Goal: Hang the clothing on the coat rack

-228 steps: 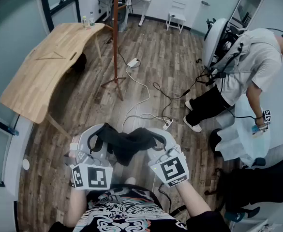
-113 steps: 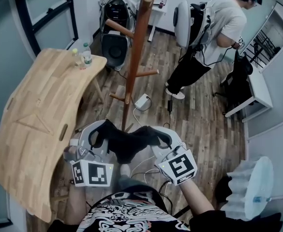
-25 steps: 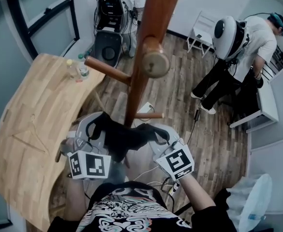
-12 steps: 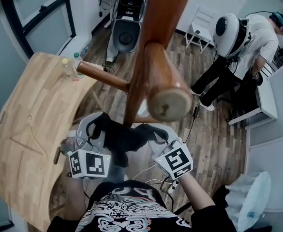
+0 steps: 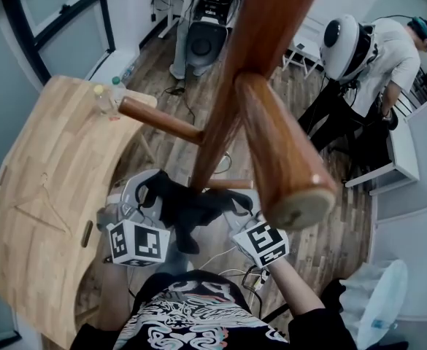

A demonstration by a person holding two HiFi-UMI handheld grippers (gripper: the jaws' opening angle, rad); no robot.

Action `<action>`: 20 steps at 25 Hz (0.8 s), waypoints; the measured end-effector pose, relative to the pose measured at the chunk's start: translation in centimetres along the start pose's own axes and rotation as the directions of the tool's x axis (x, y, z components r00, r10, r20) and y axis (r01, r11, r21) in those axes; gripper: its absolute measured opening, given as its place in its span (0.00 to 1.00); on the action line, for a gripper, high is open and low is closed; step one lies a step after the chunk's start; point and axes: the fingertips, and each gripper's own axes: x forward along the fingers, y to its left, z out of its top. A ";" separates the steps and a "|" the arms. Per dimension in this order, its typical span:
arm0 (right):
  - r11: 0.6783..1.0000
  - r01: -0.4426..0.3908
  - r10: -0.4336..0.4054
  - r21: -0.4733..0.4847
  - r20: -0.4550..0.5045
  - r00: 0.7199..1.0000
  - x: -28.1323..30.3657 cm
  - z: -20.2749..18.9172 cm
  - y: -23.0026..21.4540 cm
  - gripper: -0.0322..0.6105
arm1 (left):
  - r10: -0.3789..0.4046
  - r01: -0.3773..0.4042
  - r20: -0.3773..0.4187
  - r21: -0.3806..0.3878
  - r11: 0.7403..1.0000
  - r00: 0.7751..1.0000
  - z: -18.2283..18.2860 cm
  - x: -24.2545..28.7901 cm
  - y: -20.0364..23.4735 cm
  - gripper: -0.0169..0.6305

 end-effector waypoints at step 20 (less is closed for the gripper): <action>0.994 -0.082 0.088 0.074 -0.088 0.992 2.5 -3.2 1.9 0.07 | -0.075 0.073 -0.047 -0.045 0.996 0.996 -1.6 1.9 -2.5 0.04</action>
